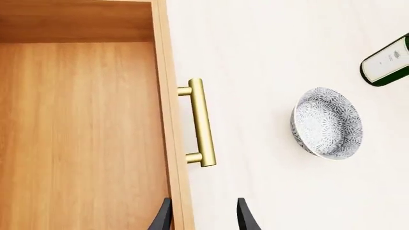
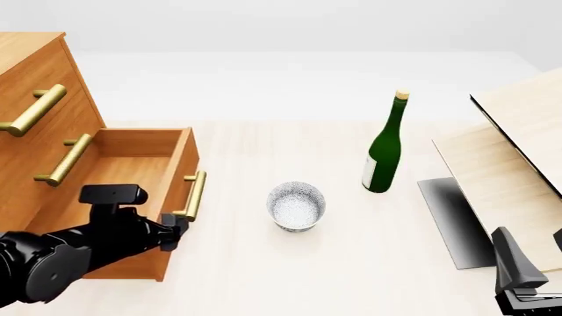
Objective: Put the bowl in the bottom drawer of the cabinet and close it.
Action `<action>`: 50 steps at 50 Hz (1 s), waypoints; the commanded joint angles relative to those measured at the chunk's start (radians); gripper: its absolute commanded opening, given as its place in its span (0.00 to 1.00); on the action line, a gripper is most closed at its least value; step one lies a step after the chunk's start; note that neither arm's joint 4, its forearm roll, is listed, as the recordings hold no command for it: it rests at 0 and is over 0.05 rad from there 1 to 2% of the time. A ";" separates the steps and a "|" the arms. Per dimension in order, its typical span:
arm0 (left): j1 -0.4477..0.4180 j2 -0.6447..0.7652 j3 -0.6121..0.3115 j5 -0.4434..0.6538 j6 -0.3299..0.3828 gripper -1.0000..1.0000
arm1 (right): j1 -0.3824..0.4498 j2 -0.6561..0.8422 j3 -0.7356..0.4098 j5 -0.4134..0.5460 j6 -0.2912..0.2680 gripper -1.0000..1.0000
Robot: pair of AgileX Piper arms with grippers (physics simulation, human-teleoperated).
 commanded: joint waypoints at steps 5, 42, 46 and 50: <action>-0.036 -0.013 -0.024 0.012 0.017 1.00 | 0.000 0.000 0.000 0.000 0.000 1.00; -0.086 -0.119 -0.069 0.064 0.097 1.00 | 0.000 0.000 0.000 0.000 0.000 1.00; -0.085 -0.131 -0.078 0.079 0.104 1.00 | 0.000 0.000 0.000 0.000 0.000 1.00; -0.081 -0.141 -0.083 0.087 0.112 1.00 | 0.000 0.000 0.000 0.000 0.000 1.00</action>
